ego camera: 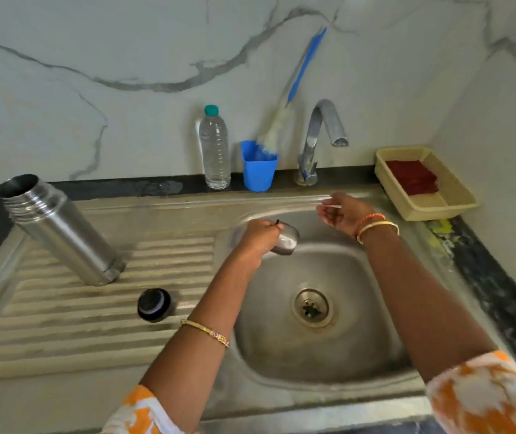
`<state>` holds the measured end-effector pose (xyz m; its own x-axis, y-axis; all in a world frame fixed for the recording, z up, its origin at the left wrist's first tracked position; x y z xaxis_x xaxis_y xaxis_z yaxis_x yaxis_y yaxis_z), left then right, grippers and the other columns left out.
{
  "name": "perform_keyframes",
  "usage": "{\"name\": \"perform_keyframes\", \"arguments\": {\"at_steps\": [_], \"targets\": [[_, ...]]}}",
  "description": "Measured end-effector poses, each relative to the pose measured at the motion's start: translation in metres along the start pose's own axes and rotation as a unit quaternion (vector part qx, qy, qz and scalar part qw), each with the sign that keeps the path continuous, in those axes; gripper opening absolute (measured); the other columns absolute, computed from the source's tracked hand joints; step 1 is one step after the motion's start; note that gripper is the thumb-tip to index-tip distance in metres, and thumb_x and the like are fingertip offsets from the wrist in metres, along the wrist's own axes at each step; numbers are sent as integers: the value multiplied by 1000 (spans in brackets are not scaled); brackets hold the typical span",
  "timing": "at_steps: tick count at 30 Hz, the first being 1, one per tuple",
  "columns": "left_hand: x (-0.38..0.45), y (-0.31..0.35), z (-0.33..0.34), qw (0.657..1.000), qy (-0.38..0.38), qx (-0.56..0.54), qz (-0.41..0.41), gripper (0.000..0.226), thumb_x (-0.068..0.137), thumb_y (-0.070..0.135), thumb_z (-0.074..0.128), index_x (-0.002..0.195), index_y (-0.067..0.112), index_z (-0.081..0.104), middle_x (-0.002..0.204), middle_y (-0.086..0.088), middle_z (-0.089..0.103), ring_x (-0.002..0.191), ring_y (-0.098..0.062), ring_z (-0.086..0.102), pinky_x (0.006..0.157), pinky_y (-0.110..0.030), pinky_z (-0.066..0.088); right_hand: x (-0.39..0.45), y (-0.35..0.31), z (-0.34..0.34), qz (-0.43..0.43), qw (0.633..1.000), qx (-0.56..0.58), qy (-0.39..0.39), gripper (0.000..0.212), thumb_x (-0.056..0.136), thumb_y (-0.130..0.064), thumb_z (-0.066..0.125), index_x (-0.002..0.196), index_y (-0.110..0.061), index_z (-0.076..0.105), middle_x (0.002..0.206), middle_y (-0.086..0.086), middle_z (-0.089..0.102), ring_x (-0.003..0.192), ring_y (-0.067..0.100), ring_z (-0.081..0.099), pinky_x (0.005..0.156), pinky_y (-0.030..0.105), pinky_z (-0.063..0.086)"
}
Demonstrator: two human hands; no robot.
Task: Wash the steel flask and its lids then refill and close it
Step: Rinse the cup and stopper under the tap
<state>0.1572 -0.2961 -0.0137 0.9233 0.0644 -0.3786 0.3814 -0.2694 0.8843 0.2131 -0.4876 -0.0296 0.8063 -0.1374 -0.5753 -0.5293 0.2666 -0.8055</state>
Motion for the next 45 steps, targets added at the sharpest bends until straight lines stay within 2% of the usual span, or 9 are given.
{"name": "perform_keyframes", "arguments": {"at_steps": [6,17,21,23,28,31,35,40,45], "targets": [[16,26,34,998,10,-59,-34,24,94,13,59,115,0,64,99,-7,58,93,-18,51,70,-23,36,59,-37,34,58,977,124,-164,38,94,-37,51,112,-3,51,103,15,52,113,29,52,80,39,56],[43,28,62,988,35,-109,-101,31,94,19,60,122,6,62,123,-10,61,103,-18,50,85,-27,34,86,-42,43,54,978,111,-170,23,86,-26,66,94,-5,59,105,18,52,87,26,58,57,29,59],[47,25,69,987,28,-122,-99,25,93,16,62,114,5,65,102,-7,61,95,-18,51,81,-25,36,71,-38,19,7,993,-52,-106,32,87,-34,66,95,-4,58,80,10,59,55,14,60,54,29,54],[46,24,72,986,25,-125,-105,22,92,12,61,112,3,65,92,-7,61,83,-17,54,71,-23,40,56,-36,-2,-81,981,-170,-46,14,92,-24,60,87,-11,62,92,13,65,71,17,62,65,30,52],[46,24,72,983,44,-136,-117,6,90,2,59,85,5,63,88,-14,61,77,-22,57,66,-28,46,-38,5,-11,-483,743,-463,1,48,77,5,55,124,-4,57,120,13,61,104,25,60,91,33,48],[45,23,73,987,42,-127,-90,20,92,1,55,75,9,61,76,-7,61,66,-14,57,59,-20,46,-52,55,0,-502,584,-638,20,87,57,-1,65,141,-3,40,147,17,39,135,30,39,106,54,33],[44,36,58,993,47,-105,-24,18,97,4,50,97,6,67,87,-1,65,76,-5,59,65,-14,45,-42,42,16,-527,490,-693,53,98,51,-8,75,142,-7,39,150,14,34,138,26,34,105,59,27],[52,69,43,991,39,-129,17,27,97,6,48,80,14,67,78,0,68,73,-4,67,71,-15,50,-45,2,33,-512,579,-632,60,95,60,-8,70,146,-8,29,152,10,30,141,24,28,112,53,22],[50,43,55,993,64,-102,-24,23,94,6,53,74,13,63,84,-9,63,87,-20,54,80,-30,39,13,-40,26,-194,882,-356,-241,47,77,-9,57,123,0,54,103,5,60,88,16,56,75,27,45]]}}
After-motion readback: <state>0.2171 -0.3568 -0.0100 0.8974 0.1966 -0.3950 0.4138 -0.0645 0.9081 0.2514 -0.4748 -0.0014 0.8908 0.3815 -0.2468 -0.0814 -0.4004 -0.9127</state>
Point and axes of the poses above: each hand's wrist, its own x-axis towards the middle knuckle, its own z-axis out of the palm, y = z × x, the point moved 6 cm from there along x, towards the middle knuckle
